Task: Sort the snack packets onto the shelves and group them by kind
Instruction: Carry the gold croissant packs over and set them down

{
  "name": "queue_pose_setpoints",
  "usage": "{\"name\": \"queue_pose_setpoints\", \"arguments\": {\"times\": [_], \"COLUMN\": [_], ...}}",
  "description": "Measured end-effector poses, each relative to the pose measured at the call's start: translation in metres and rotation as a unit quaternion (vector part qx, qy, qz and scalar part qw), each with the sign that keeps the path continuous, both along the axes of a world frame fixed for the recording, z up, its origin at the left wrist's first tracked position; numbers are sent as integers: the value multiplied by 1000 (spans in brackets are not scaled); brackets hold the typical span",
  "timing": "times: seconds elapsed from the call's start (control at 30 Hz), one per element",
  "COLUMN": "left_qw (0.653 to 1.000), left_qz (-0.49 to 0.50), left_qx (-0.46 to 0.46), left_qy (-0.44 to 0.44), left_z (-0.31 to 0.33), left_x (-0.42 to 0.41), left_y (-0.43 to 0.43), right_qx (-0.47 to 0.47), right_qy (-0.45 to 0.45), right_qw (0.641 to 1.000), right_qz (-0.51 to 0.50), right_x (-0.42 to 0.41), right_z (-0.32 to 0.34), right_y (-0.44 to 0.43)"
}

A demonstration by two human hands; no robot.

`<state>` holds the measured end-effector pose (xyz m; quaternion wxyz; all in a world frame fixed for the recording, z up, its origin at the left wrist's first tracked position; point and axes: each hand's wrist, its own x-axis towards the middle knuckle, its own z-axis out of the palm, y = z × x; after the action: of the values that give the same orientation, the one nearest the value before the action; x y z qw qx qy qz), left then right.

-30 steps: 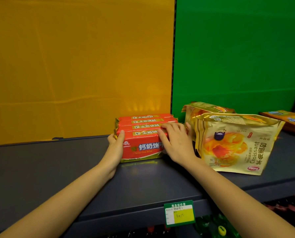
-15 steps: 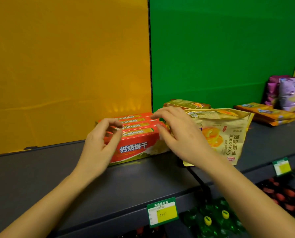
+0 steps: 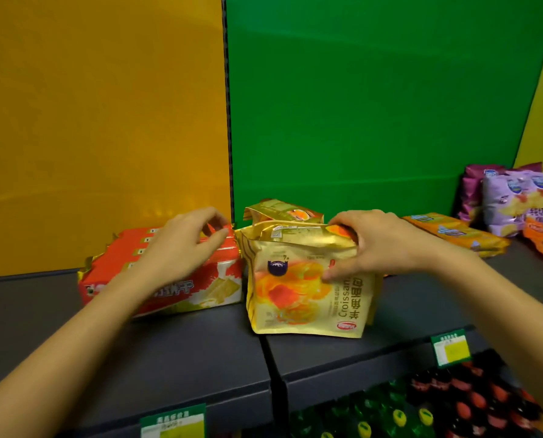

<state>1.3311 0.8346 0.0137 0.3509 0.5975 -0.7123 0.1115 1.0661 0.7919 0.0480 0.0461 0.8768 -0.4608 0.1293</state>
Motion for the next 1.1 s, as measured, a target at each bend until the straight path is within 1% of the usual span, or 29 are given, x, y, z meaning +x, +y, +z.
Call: {"name": "queue_pose_setpoints", "arguments": {"times": [0.1, 0.2, 0.27, 0.37, 0.43, 0.53, 0.57, 0.63, 0.77, 0.93, 1.03, 1.1], "left_qw": [999, 994, 985, 976, 960, 923, 913, 902, 902, 918, 925, 935], "left_qz": [38, 50, 36, 0, -31, -81, -94, -109, -132, -161, -160, -166], "left_qx": [13, 59, 102, 129, 179, 264, 282, 291, 265, 265, 238, 212], "left_qy": [-11, -73, -135, -176, -213, -268, -279, -299, -313, -246, -248, -229], "left_z": [10, 22, 29, 37, 41, 48, 49, 48, 47, 46, 53, 66], "left_x": [-6, -9, -15, -31, -42, -53, -56, -59, -57, -53, -50, -49], "left_y": [-22, -49, -66, -93, -111, -132, -137, -147, -157, -150, -141, -133], "right_qx": [-8, 5, -4, -29, -45, -50, -48, -42, -34, -22, -23, -24], "right_qy": [-85, -184, -237, -286, -289, -262, -257, -260, -270, -300, -291, -295], "right_qw": [996, 983, 971, 955, 949, 950, 949, 942, 927, 910, 909, 904], "right_qz": [13, -4, -25, -76, -113, -162, -175, -206, -257, -284, -297, -308], "right_x": [-22, -61, -90, -122, -136, -148, -150, -153, -159, -168, -175, -184], "right_z": [5, 23, 34, 42, 39, 29, 26, 21, 9, 0, 0, 1], "right_y": [4, 6, 5, 8, 9, 11, 11, 14, 19, 28, 35, 39]}}
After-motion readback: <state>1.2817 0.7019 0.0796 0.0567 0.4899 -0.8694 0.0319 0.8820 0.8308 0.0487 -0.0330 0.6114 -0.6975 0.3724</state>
